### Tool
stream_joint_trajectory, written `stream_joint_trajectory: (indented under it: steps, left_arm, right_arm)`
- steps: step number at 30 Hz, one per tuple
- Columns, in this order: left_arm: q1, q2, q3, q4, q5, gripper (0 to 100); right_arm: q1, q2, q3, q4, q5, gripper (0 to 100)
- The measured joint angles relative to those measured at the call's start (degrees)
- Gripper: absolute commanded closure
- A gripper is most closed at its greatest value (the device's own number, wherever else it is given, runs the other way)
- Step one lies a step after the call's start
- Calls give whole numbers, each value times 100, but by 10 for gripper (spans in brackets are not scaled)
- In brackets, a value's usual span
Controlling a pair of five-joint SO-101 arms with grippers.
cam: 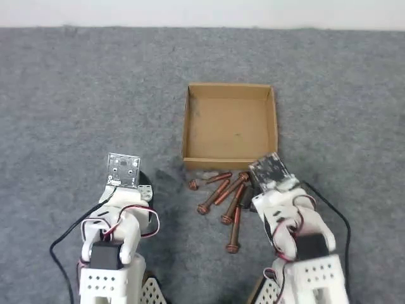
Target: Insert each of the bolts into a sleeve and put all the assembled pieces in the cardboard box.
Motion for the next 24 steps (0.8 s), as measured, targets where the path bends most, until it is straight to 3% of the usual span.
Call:
stream_joint_trajectory:
  steps: [8,13,16,20,24]
  left_arm:
    - [0,0,0,0,0,988]
    - [0,0,0,0,0,988]
    - [0,0,0,0,0,988]
    - [0,0,0,0,0,988]
    - [0,0,0,0,0,988]
  right_arm:
    - [-237,2857,-1451,378,9,992]
    - [-475,4167,-2189,1002,703,991]
    - [-457,4668,-2356,1108,1134,976]
    - [-475,4914,-2365,1143,1626,876]
    - [-475,4914,-2365,1143,1943,867]
